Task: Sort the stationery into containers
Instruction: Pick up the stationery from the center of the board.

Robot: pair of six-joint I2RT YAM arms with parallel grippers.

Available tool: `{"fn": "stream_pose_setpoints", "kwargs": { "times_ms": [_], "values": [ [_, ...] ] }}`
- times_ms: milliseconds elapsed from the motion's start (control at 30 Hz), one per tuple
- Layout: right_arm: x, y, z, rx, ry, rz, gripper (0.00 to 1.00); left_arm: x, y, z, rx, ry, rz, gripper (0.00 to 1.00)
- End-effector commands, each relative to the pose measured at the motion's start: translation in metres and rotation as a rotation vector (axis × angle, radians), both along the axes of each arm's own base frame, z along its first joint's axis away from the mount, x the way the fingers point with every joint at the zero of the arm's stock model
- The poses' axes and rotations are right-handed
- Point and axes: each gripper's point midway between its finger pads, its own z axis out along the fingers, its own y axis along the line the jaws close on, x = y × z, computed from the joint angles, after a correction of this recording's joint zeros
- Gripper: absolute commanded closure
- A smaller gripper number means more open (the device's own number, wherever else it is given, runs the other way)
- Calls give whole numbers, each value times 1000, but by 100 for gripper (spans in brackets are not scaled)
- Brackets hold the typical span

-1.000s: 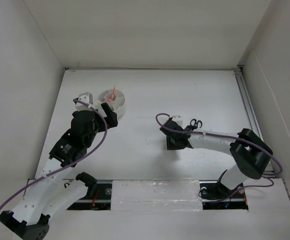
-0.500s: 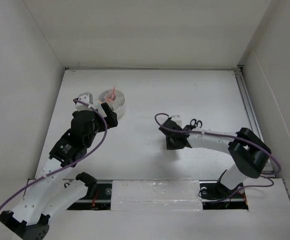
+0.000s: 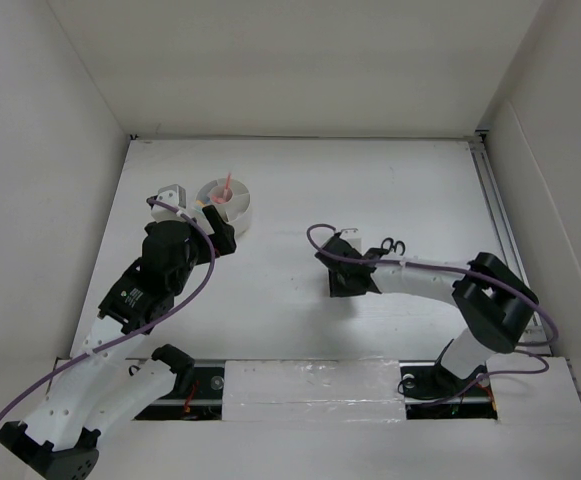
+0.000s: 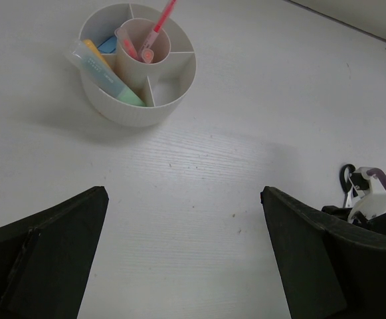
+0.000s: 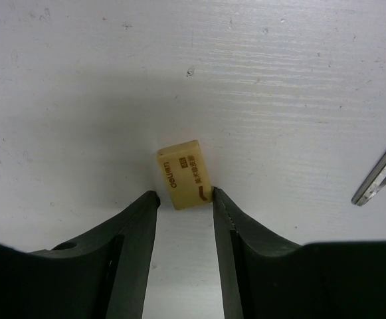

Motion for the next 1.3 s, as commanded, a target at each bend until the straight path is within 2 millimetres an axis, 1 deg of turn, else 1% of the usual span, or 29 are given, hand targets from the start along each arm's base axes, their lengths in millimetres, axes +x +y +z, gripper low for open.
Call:
{"fn": "stream_pose_setpoints", "kwargs": {
  "times_ms": [0,167,200,233,433,467,700,733,767,800,867,900,933,967,1000,1033,1100,1133,1167,1200,1233,1267],
  "values": [
    [-25,-23,-41,-86,137,-11,55,1,-2,9,-9,-39,-13,0],
    [-20,-24,-41,-91,129,-23,51,1,-2,9,-9,-39,-13,0],
    [-20,-24,-41,-95,129,-15,51,1,-2,9,-9,-39,-13,0],
    [-16,-23,-39,-88,123,-24,51,1,-2,9,-9,-39,-13,0],
    [-18,-26,-44,-105,135,-16,52,1,-2,9,-9,-39,-13,0],
    [-17,-23,-44,-98,135,0,52,1,-2,9,-9,-39,-13,0],
    [-19,-21,-44,-86,148,6,61,0,-1,11,-14,-47,-13,0],
    [-20,-18,-42,-80,141,15,63,0,-1,11,-14,-47,-13,0],
    [-23,-21,-44,-87,147,15,63,0,-1,11,-14,-47,-13,0],
    [-25,-18,-44,-83,147,16,64,0,-1,11,-14,-47,-13,0],
    [-28,-21,-46,-90,154,15,71,0,-1,11,-14,-47,-13,0],
    [-28,-21,-46,-90,154,15,85,0,-1,11,-14,-47,-13,0],
    [-28,-21,-46,-90,154,15,95,0,-1,11,-14,-47,-13,0],
    [-28,-21,-46,-90,154,15,100,0,-1,11,-14,-47,-13,0],
    [-32,-17,-46,-85,160,32,100,0,-1,11,-14,-47,-13,0],
    [-27,-8,-37,-55,127,51,100,0,-1,11,-14,-47,-13,0],
    [-30,11,-25,1,95,108,100,-2,-7,11,-26,-41,-45,0],
    [-26,22,-4,54,38,145,100,-2,-12,13,-39,-45,-68,0],
    [-29,36,8,114,5,177,100,-4,-23,13,-62,-39,-124,0],
    [-30,40,18,144,-26,198,100,-6,-30,11,-73,-33,-157,0],
    [-29,44,32,190,-54,205,100,-8,-36,13,-90,-34,-193,0],
    [-23,53,66,283,-136,209,100,-9,-44,19,-114,-52,-231,0]
  ]
}}
